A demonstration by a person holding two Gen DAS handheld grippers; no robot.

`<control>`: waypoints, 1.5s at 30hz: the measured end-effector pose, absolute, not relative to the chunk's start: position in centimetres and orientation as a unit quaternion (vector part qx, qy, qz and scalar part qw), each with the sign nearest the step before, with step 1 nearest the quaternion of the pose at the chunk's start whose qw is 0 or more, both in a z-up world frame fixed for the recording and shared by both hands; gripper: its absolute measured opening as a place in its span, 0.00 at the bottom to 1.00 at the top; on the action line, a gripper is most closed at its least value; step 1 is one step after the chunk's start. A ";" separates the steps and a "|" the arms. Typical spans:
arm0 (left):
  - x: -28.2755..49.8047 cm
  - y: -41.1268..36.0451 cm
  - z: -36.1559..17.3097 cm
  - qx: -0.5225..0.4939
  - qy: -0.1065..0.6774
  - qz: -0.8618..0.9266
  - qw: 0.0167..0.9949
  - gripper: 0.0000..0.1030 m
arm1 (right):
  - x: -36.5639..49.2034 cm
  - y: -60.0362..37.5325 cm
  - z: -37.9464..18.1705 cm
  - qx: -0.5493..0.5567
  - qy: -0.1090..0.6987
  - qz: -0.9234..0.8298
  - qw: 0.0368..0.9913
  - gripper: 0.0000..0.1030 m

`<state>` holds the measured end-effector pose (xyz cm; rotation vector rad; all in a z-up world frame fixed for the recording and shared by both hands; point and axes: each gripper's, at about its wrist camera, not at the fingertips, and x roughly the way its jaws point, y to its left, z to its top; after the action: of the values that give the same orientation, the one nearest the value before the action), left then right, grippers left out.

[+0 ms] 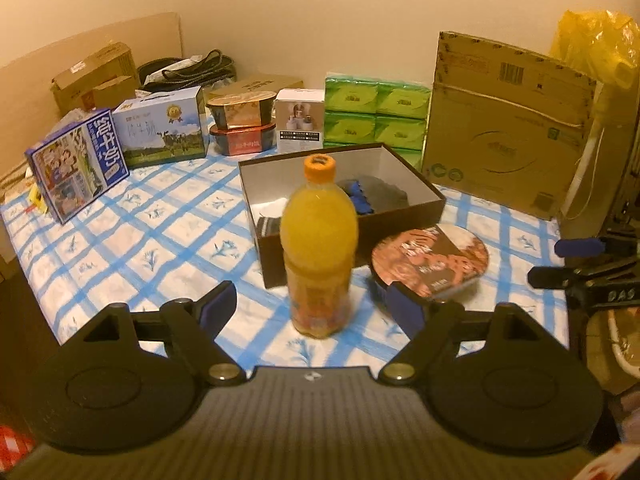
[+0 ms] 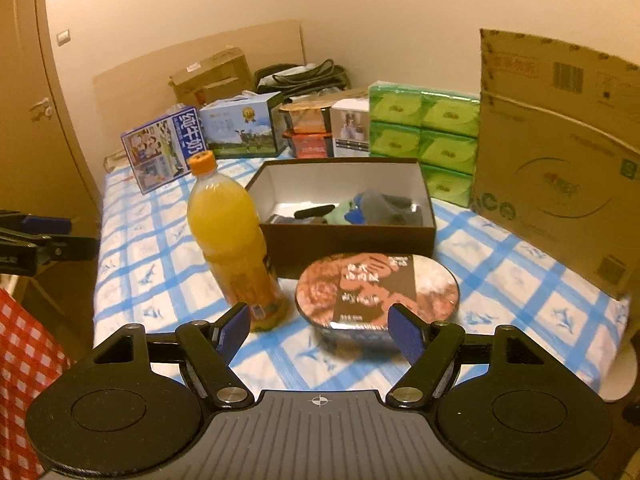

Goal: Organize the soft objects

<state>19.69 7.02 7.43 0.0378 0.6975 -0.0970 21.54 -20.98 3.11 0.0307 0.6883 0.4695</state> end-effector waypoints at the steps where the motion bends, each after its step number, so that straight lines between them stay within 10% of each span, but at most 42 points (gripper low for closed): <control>1: 19.0 6.7 7.3 0.016 0.342 -0.047 0.939 0.79 | 20.8 -21.0 3.0 0.011 0.329 0.226 0.917 0.73; 45: 2.6 -1.5 0.0 -0.016 0.431 0.028 0.902 0.82 | 6.3 -22.9 -1.9 0.044 0.429 0.216 0.876 0.73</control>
<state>2.63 -1.54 -0.01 -0.0336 0.8911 0.0588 6.26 -22.93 -1.94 0.0919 0.8957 0.4501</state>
